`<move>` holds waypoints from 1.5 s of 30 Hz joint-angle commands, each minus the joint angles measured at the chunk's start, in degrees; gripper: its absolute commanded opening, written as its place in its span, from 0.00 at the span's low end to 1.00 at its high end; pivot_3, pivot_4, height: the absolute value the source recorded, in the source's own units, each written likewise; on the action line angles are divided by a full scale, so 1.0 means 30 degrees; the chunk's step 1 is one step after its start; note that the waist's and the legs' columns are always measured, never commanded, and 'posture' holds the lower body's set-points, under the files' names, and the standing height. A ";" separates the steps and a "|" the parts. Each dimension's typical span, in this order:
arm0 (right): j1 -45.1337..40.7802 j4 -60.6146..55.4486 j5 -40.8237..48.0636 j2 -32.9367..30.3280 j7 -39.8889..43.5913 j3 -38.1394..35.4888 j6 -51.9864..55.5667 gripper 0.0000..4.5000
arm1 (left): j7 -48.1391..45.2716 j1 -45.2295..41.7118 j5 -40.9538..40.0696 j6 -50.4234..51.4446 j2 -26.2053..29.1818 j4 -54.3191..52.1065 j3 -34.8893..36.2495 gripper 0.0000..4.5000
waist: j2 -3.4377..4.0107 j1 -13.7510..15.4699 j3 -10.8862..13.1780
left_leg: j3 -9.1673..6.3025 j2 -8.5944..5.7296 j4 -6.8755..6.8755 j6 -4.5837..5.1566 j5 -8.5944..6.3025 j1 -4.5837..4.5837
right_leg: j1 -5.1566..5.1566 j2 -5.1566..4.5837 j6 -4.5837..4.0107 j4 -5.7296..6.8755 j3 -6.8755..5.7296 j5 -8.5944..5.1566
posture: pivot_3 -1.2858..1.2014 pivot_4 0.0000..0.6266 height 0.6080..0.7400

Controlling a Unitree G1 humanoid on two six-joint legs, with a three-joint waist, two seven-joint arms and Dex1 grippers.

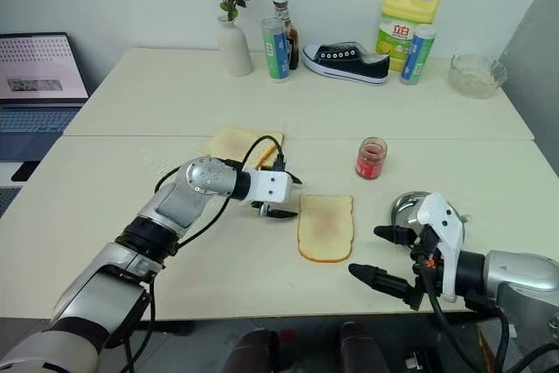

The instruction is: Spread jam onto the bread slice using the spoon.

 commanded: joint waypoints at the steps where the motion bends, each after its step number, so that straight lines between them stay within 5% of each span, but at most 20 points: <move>1: 0.0561 0.0531 -0.0682 -0.0108 0.0054 -0.1722 -0.0505 1.00 | 0.0017 0.0547 -0.0237 0.0788 0.1197 -0.1968 0.1252 0.99 | 0.0001 0.0013 0.0000 | -0.0005 0.0000 0.0002 0.0000 0.0000 0.0004 | 0.0000 0.0000 -0.0001 0.0006 -0.0004 -0.0001 | 0.52 0.24 1.00; 8: 0.1791 0.3047 0.1362 0.2259 -0.2152 -0.6012 -0.0557 1.00 | -0.0153 0.2922 -0.9031 1.0327 -0.0280 -1.0012 0.5568 0.99 | 0.0004 0.0215 -0.0002 | -0.0037 -0.0011 0.0044 -0.0004 0.0003 -0.0032 | 0.0006 -0.0045 0.0001 0.0016 -0.0036 -0.0004 | 0.52 0.24 1.00; 13: 0.3797 0.5316 0.4397 0.3868 -0.3220 -0.8833 -0.0482 1.00 | -0.0228 0.4578 -1.1153 1.3361 0.0363 -1.3654 0.5377 0.99 | 0.0020 0.0110 -0.0011 | -0.0035 -0.0015 0.0017 -0.0004 0.0003 0.0009 | 0.0034 -0.0032 0.0000 0.0017 -0.0030 -0.0008 | 0.52 0.24 1.00; 23: 0.4267 0.9731 0.6555 0.5978 -0.6532 -0.9712 -0.1493 1.00 | 0.0902 0.5578 -1.1476 1.4547 0.0152 -1.6216 0.3469 0.99 | 0.0083 0.0045 -0.0047 | 0.0061 -0.0005 0.0007 -0.0002 0.0004 0.0180 | 0.0128 -0.0005 -0.0032 0.0055 0.0062 -0.0022 | 0.52 0.24 1.00; 36: -0.1608 1.7177 0.1057 0.5754 -0.3186 -0.5054 -0.1453 1.00 | 0.2067 0.5419 -1.0174 1.3736 -0.0154 -1.6458 0.1823 0.99 | 0.0216 -0.0028 -0.0123 | 0.0260 -0.0008 -0.0037 0.0004 0.0000 0.0258 | 0.0108 0.0027 -0.0019 0.0055 0.0296 -0.0017 | 0.52 0.24 1.00; 45: -0.1426 1.5193 0.2176 0.6107 -0.3702 -0.6241 0.0006 1.00 | 0.2683 0.6539 -1.0617 1.4416 0.0859 -1.7550 0.2596 0.99 | 0.0224 -0.0021 -0.0127 | 0.0267 -0.0005 -0.0038 0.0005 -0.0001 0.0256 | 0.0099 0.0029 -0.0014 0.0054 0.0313 -0.0015 | 0.52 0.24 1.00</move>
